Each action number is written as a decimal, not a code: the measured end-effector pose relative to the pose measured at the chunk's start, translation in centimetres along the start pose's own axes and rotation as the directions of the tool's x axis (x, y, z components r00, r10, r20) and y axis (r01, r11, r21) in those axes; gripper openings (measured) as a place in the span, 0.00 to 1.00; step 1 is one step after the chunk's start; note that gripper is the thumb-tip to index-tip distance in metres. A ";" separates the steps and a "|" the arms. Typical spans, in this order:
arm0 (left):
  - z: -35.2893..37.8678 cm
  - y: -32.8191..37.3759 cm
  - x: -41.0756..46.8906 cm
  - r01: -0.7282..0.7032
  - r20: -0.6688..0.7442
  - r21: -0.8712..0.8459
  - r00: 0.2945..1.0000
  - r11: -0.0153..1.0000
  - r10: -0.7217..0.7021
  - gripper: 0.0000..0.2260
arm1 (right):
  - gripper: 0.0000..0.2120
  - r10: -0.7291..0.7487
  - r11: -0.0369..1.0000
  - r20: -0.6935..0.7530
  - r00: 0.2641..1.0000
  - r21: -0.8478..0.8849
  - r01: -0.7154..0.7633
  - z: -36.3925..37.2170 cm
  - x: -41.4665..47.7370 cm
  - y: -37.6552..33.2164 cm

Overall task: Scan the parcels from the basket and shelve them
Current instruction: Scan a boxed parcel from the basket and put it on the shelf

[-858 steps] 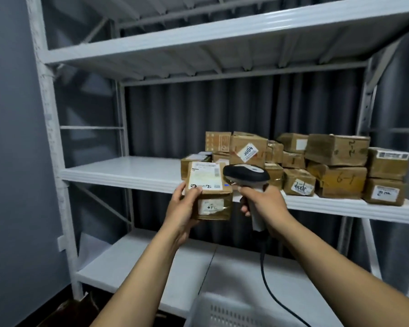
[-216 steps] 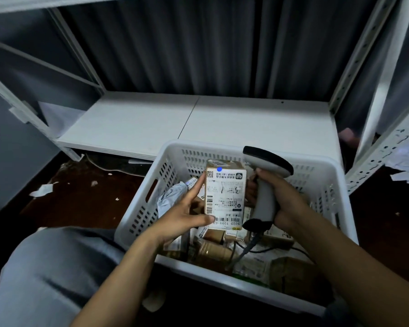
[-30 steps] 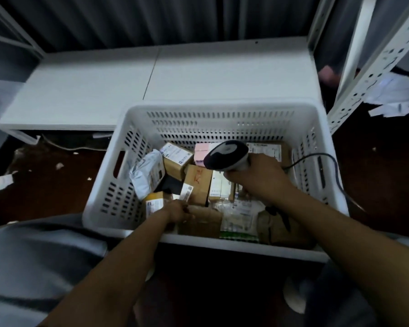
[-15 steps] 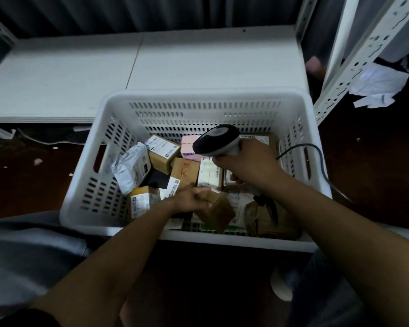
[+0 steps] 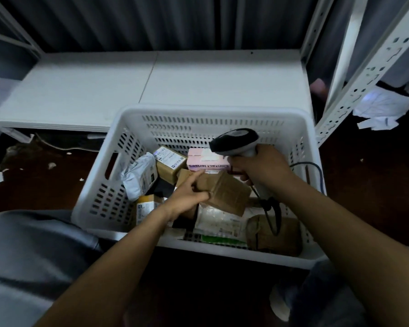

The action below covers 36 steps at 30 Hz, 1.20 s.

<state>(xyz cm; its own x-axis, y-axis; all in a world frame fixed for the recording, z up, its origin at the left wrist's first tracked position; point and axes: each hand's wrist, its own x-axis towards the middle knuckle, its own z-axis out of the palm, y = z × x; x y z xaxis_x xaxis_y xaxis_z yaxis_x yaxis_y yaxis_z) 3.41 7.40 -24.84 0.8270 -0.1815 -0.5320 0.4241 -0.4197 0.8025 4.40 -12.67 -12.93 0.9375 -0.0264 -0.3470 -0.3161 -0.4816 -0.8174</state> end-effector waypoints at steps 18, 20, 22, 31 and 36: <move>-4.4 4.7 -7.1 -0.138 -0.093 -0.380 0.989 0.915 0.111 0.38 | 0.12 0.196 0.787 -0.032 0.980 0.602 -0.138 -0.6 0.0 -1.2; -4.2 4.8 -7.1 -0.141 -0.163 -0.439 0.984 0.887 0.075 0.28 | 0.12 0.155 0.806 -0.035 0.987 0.582 -0.106 -0.3 -0.3 -1.4; -4.1 4.7 -6.9 -0.162 -0.226 -0.462 0.972 0.872 0.061 0.24 | 0.09 0.101 0.836 -0.033 0.994 0.544 -0.067 -0.2 -0.5 -1.5; -4.9 4.8 -7.0 -0.226 -0.368 -0.396 0.927 0.890 0.072 0.26 | 0.04 -0.023 0.907 0.077 0.997 0.420 -0.012 0.1 -0.8 -1.5; -5.1 5.3 -6.9 -0.255 -0.477 -0.366 0.877 0.895 0.055 0.19 | 0.05 -0.130 0.943 0.079 0.988 0.317 0.098 0.2 -0.7 -1.7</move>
<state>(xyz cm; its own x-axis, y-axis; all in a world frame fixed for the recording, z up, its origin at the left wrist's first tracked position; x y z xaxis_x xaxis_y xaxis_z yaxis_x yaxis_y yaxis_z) 1.82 10.96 -15.48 0.9246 0.2424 -0.2939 0.3038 -0.0037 0.9527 4.25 -11.70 -11.41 0.9561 0.1057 -0.2733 -0.2521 -0.1793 -0.9510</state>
